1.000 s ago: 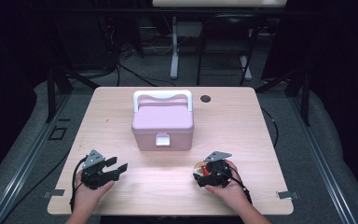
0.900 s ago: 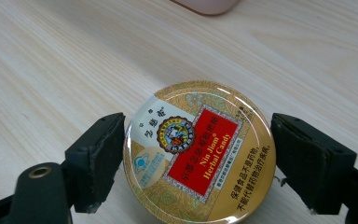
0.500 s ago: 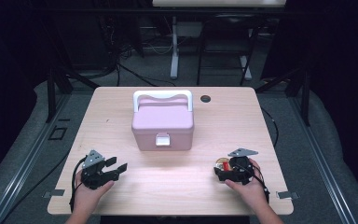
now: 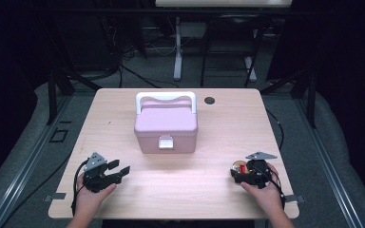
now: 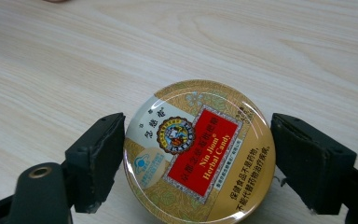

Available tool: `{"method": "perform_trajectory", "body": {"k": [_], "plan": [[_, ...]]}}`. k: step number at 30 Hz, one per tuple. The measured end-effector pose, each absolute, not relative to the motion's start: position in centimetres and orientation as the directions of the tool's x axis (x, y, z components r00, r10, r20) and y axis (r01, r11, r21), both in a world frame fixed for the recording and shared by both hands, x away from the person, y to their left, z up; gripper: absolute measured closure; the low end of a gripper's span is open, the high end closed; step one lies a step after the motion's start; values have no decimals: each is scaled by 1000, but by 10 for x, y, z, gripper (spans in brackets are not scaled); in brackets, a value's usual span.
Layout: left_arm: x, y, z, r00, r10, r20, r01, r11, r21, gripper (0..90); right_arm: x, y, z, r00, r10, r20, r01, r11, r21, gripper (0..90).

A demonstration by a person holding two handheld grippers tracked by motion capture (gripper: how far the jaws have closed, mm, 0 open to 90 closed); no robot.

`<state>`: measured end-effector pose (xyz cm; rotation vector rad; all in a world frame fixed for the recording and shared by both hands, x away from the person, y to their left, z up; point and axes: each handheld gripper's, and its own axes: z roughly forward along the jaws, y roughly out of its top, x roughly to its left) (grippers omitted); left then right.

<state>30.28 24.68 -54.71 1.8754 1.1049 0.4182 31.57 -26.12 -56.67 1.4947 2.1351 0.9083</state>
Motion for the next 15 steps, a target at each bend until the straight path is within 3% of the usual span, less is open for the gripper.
{"method": "perform_trajectory", "body": {"k": [15], "plan": [[303,247,-547,546,826,-143,525,-204,826,433,317,-269,-569,-341,939,44,686,217,694,189]]}}
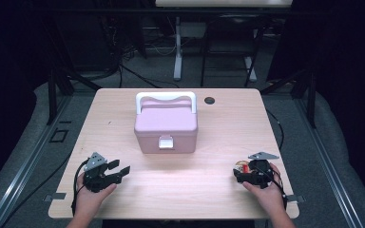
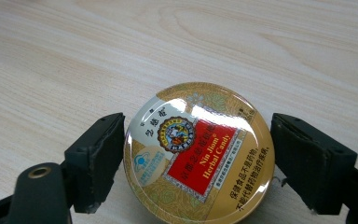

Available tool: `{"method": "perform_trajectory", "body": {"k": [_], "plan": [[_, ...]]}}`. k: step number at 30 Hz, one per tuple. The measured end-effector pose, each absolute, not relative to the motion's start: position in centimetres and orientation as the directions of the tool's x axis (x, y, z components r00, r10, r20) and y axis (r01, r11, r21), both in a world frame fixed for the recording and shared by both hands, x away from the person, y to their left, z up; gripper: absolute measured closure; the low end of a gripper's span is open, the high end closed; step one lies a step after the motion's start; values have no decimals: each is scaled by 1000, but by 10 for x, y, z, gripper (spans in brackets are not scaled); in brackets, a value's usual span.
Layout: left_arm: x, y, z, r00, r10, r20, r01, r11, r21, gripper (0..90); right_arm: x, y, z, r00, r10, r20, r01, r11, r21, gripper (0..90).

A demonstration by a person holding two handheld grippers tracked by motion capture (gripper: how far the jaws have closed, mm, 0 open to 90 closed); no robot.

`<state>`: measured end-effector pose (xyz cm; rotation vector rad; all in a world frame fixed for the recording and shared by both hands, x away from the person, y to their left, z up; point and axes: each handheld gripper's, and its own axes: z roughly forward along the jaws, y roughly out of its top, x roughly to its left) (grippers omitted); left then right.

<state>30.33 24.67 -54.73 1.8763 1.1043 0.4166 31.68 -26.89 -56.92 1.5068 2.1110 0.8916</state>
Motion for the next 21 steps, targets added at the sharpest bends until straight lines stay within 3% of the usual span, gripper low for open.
{"method": "perform_trajectory", "body": {"k": [16,21], "plan": [[304,246,-548,550,824,-134,522,-215,826,433,310,-271,-556,-338,941,23,617,203,760,160],[304,246,-547,557,818,-143,519,-208,829,434,306,-266,-549,-358,934,4,573,216,791,199]]}}
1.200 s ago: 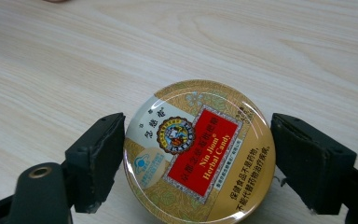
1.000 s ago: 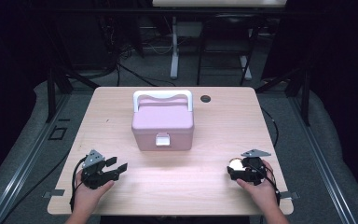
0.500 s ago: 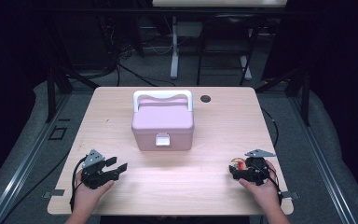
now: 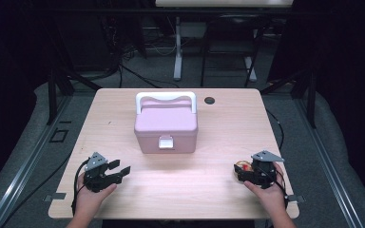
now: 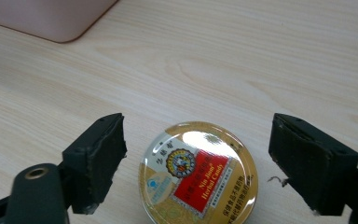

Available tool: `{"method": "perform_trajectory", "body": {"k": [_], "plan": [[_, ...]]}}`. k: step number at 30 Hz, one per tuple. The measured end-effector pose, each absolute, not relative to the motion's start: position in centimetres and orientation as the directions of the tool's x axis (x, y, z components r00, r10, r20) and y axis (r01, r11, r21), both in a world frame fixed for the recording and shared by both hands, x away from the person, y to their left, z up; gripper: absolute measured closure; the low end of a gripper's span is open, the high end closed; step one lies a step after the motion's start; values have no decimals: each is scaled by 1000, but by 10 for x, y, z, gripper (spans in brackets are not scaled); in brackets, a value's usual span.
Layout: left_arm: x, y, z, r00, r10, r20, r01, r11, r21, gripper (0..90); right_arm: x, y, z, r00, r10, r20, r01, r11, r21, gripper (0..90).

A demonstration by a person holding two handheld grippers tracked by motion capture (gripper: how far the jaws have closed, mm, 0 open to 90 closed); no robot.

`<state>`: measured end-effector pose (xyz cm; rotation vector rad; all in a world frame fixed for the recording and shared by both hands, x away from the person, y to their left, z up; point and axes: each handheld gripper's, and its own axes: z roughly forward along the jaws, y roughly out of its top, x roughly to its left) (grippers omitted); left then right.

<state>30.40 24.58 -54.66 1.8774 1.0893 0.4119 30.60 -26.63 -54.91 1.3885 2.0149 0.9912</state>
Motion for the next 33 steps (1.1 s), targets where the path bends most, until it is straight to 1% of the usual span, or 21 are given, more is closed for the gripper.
{"method": "perform_trajectory", "body": {"k": [4,9,11,13,14,17,21,26,28,31,33], "plan": [[305,248,-545,555,810,-191,537,-173,826,434,304,-262,-546,-374,927,-8,549,228,804,253],[310,253,-537,528,813,-246,562,-117,819,435,305,-255,-537,-415,909,27,546,225,807,285],[312,254,-532,526,809,-264,564,-99,820,437,308,-252,-534,-443,896,30,545,243,802,343],[314,254,-528,521,813,-259,557,-95,825,438,309,-249,-529,-447,894,20,526,244,815,382],[315,254,-526,525,810,-259,554,-95,827,438,309,-249,-526,-455,890,34,526,238,817,396],[317,253,-519,532,809,-250,547,-103,831,438,313,-247,-519,-467,882,63,539,227,811,417],[322,250,-507,553,797,-242,528,-110,842,462,318,-243,-510,-484,871,86,534,216,817,439],[330,247,-494,557,800,-222,510,-118,852,506,324,-230,-498,-512,856,68,506,237,829,447],[333,247,-490,556,800,-223,509,-115,853,525,326,-225,-495,-519,854,44,493,257,831,473],[338,246,-486,553,806,-209,503,-123,855,558,331,-217,-491,-519,854,49,488,249,837,500],[342,246,-485,554,811,-189,502,-145,852,586,336,-213,-490,-519,853,55,487,242,839,542]]}}
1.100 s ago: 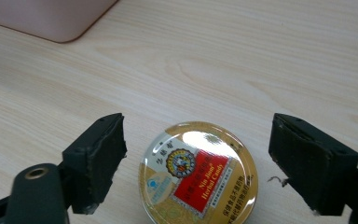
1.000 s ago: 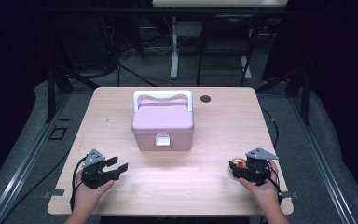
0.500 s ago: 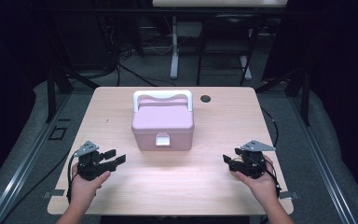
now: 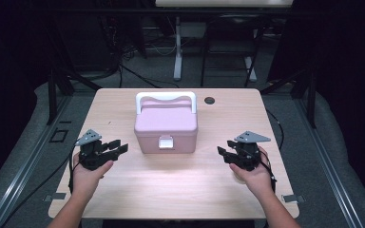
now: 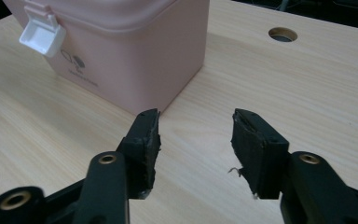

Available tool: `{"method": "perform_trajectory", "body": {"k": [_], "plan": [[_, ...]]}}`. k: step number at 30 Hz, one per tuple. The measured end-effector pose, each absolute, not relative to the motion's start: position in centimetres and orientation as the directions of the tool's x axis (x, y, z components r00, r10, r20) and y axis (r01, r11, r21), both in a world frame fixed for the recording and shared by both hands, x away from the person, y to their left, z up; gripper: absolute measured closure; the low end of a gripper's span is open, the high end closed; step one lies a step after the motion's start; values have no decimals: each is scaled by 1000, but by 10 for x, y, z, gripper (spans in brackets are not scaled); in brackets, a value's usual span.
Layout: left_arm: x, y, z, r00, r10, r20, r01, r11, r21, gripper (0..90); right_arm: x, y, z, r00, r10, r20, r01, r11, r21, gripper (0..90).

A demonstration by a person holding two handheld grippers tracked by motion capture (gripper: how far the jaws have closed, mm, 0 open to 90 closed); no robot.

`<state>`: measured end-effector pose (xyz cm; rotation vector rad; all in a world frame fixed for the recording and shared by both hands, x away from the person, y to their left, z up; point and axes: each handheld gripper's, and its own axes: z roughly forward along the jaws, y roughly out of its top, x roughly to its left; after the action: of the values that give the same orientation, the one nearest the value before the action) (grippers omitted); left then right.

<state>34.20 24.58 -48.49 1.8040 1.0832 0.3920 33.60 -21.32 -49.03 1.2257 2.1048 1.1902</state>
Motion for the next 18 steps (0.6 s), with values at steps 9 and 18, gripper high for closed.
{"method": "perform_trajectory", "body": {"k": [9,18], "plan": [[364,240,-498,540,826,-164,506,-162,847,793,358,-191,-494,-529,846,63,477,235,847,752],[380,233,-509,528,831,-175,532,-162,831,893,374,-170,-504,-537,840,72,489,240,838,900]]}}
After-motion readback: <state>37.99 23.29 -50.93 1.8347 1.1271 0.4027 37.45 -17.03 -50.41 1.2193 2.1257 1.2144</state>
